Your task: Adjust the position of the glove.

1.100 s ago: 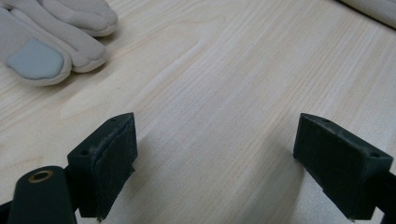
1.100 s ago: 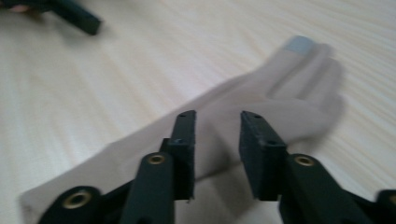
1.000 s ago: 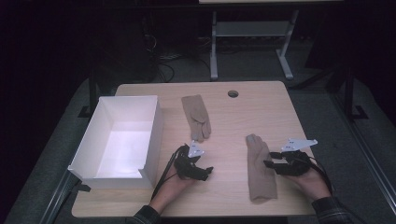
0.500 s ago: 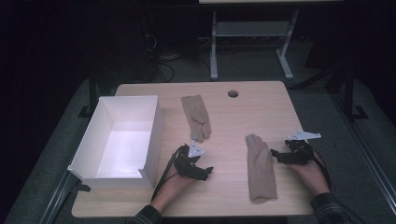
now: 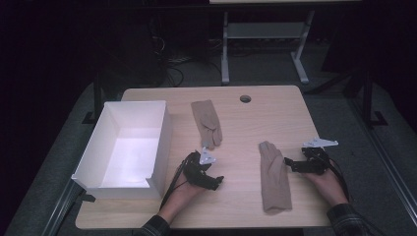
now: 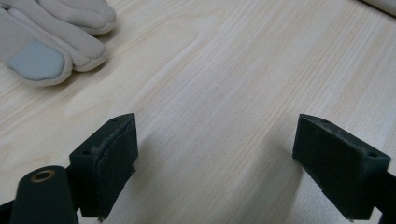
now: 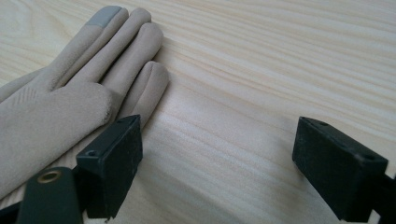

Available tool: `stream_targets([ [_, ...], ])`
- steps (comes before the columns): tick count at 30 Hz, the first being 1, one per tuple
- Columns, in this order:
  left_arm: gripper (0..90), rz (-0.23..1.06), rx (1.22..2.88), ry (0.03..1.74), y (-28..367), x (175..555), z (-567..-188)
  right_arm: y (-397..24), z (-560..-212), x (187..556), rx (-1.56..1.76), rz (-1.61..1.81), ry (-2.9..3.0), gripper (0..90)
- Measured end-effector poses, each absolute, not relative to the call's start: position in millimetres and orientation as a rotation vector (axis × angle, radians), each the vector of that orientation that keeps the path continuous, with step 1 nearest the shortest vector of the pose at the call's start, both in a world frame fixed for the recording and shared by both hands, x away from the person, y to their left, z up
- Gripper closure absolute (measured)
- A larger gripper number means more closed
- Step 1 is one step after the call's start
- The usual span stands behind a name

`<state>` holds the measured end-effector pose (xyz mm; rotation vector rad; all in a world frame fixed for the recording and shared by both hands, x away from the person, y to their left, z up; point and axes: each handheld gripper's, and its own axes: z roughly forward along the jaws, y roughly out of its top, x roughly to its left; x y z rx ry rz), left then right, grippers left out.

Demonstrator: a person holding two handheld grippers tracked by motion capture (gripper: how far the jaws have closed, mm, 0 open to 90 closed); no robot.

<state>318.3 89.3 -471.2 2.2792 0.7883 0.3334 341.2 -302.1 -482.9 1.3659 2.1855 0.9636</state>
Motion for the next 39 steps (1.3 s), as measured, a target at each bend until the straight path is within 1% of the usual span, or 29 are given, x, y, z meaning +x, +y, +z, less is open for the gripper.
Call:
stream_targets([
  [7, 14.4, 0.325, 2.229, 0.825, 91, 331, -454, -302, -483, 341, 1.366, 0.963, 2.186, 15.7],
  [11, 20.3, 0.356, 2.212, 0.838, 94, 341, -446, -302, -483, 341, 1.362, 0.961, 2.188, 15.7],
  [14, 25.6, 0.352, 2.199, 0.853, 95, 349, -440, -302, -483, 341, 1.362, 0.961, 2.189, 15.7],
  [16, 32.4, 0.348, 2.181, 0.869, 96, 354, -437, -302, -483, 341, 1.362, 0.960, 2.189, 15.7],
  [21, 54.5, 0.364, 2.183, 0.912, 95, 370, -438, -302, -483, 341, 1.362, 0.960, 2.189, 15.7],
  [26, 79.3, 0.392, 2.183, 0.934, 95, 386, -438, -302, -483, 341, 1.363, 0.961, 2.188, 15.7],
  [29, 89.0, 0.404, 2.184, 0.953, 95, 395, -438, -302, -483, 341, 1.364, 0.961, 2.188, 15.7],
  [33, 89.5, 0.453, 2.208, 0.993, 99, 404, -444, -302, -483, 341, 1.365, 0.961, 2.188, 15.7],
  [39, 89.5, 0.437, 2.249, 1.023, 101, 411, -458, -302, -483, 341, 1.366, 0.960, 2.187, 15.8],
])
